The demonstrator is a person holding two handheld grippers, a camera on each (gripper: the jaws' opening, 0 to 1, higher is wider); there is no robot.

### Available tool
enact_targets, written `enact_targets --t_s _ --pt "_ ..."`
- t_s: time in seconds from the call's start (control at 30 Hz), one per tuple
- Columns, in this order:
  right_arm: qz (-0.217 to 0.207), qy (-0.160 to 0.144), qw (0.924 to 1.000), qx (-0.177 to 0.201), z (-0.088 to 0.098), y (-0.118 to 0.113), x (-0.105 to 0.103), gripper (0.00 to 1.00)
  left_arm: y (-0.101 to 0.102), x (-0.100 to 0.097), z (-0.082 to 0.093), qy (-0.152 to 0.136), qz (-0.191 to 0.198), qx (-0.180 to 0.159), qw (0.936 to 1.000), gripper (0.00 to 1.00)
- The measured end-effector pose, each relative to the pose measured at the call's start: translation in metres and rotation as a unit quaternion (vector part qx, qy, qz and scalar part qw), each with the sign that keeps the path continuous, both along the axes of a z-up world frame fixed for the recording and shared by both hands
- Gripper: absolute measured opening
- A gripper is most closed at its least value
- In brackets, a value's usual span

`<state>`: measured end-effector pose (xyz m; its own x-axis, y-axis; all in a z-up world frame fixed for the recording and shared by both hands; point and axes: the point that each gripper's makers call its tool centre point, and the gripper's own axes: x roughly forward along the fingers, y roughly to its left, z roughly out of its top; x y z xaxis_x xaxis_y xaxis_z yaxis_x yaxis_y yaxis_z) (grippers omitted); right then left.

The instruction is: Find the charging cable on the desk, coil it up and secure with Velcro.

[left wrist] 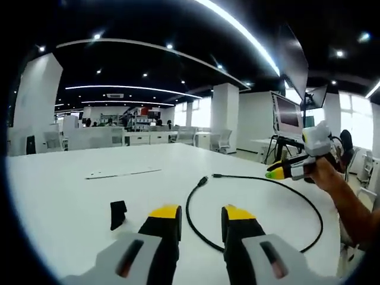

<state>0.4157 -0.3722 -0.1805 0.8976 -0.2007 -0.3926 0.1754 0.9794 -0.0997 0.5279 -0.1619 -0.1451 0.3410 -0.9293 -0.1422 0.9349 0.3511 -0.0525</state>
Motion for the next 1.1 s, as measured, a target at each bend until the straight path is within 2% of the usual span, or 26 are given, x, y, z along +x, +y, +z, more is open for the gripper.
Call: enact_targets --t_s 0.1,0.43,0.57,0.8,0.87,0.93,1.03,1.07,1.1 --pt "0.000 0.002 1.0000 0.001 0.001 -0.002 0.002 0.27 -0.008 0.001 -0.001 0.006 -0.003 0.002 1.0000 0.27" --pt "-0.002 0.006 0.9998 0.018 0.004 -0.010 0.012 0.27 -0.027 0.016 0.001 0.000 -0.010 0.029 0.9995 0.27" --pt "-0.005 0.007 0.9996 0.026 0.011 -0.018 0.018 0.27 -0.038 0.019 0.006 0.022 -0.034 0.040 0.9984 0.27" --pt "-0.016 0.012 0.9995 0.023 0.016 -0.029 0.029 0.25 -0.055 0.030 0.008 0.029 -0.026 0.044 0.9983 0.27" --pt "-0.019 0.012 0.9995 0.021 0.015 -0.032 0.031 0.24 -0.060 0.036 0.005 0.020 -0.017 0.047 0.9985 0.27" --pt "-0.023 0.006 0.9995 0.018 0.011 -0.035 0.036 0.24 -0.062 0.040 0.003 0.012 -0.007 0.032 0.9994 0.27" --pt "-0.032 -0.016 0.9991 0.023 0.004 -0.038 0.040 0.24 -0.067 0.041 -0.007 0.017 -0.009 0.026 0.9995 0.27" --pt "-0.032 -0.013 0.9990 0.027 -0.001 -0.038 0.041 0.24 -0.069 0.034 -0.012 0.034 -0.020 0.059 0.9975 0.28" --pt "-0.026 0.020 0.9988 0.035 -0.009 -0.034 0.038 0.25 -0.072 0.034 -0.008 0.006 -0.026 0.060 0.9978 0.27"
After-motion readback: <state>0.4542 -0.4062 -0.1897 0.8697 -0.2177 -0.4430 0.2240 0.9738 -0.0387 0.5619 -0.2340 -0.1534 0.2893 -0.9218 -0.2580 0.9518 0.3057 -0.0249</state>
